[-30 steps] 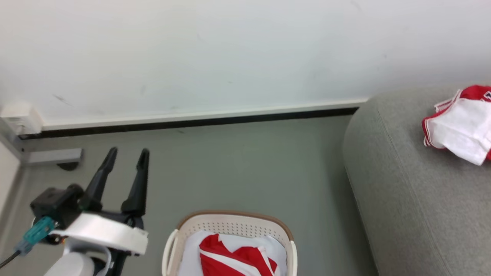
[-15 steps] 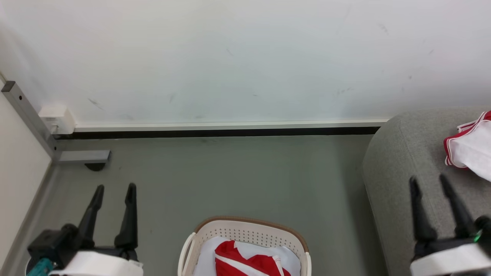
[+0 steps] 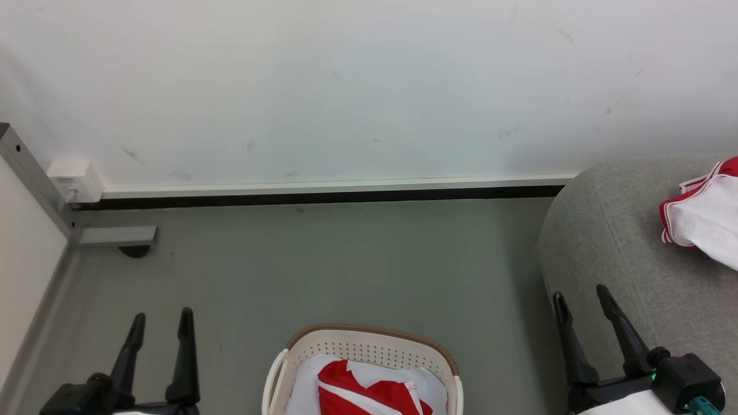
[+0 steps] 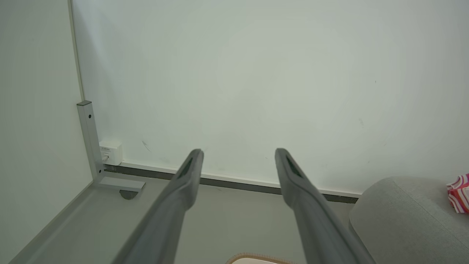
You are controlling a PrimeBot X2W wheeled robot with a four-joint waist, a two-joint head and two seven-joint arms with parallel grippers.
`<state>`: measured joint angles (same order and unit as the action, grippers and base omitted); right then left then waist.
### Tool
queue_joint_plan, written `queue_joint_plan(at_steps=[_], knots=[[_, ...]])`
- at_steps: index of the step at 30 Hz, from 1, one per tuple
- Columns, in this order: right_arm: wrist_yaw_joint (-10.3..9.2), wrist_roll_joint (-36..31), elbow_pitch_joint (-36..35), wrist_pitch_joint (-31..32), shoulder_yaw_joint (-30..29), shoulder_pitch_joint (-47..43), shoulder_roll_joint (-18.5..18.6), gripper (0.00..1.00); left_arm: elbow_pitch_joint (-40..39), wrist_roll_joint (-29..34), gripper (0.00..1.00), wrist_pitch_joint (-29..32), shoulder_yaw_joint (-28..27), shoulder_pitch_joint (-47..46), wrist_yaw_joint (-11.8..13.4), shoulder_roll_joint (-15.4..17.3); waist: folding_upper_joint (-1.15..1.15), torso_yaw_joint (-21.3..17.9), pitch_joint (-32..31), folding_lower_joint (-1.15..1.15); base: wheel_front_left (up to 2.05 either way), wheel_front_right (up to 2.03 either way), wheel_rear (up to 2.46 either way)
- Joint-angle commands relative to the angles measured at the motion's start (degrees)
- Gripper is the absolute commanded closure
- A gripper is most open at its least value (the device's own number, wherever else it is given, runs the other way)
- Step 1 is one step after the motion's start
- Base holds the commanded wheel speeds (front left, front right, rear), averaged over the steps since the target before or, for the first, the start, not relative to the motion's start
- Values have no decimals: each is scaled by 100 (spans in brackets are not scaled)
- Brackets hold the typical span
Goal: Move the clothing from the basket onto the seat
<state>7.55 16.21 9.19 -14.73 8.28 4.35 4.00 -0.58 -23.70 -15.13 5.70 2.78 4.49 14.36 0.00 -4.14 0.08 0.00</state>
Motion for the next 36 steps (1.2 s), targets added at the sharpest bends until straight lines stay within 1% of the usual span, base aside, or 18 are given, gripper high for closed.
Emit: queue_joint_plan(at_steps=[1, 5, 12, 20, 25, 29, 34, 36], knots=[[-12, -41, 31, -43, 0, 68, 10, 0, 39, 117, 0, -2, -79, 12, -69, -59, 0, 5, 5, 0, 0, 0, 0], [-12, -15, 67, -42, 22, 123, -5, 0, 104, 256, 0, -3, -230, -15, -223, -218, 0, 9, -3, 0, 0, 0, 0], [-12, 37, 89, -46, 49, 133, -6, 0, 212, 447, 0, -3, -461, 2, -442, -406, 0, -24, -23, 0, 0, 0, 0], [-13, 55, 77, -48, 79, 155, 24, 0, 279, 576, 0, -3, -650, -24, -611, -580, 0, -75, -38, 0, 0, 0, 0], [-13, 98, 91, -49, 169, 264, 93, 0, 280, 599, 0, -3, -760, -60, -707, -671, 0, -211, 25, 0, 0, 0, 0], [-13, 106, 58, -40, 206, 355, 110, 0, 331, 643, 0, -3, -773, -156, -765, -704, 0, -376, 169, 0, 0, 0, 0], [-13, 107, -68, -40, 192, 529, 121, 0, 481, 753, 0, -3, -606, -499, -841, -677, 0, -572, 549, 0, 0, 0, 0], [-13, 48, -109, -40, 213, 633, 183, 0, 526, 799, 0, 17, -527, -700, -873, -649, 0, -643, 768, 0, 0, 0, 0]])
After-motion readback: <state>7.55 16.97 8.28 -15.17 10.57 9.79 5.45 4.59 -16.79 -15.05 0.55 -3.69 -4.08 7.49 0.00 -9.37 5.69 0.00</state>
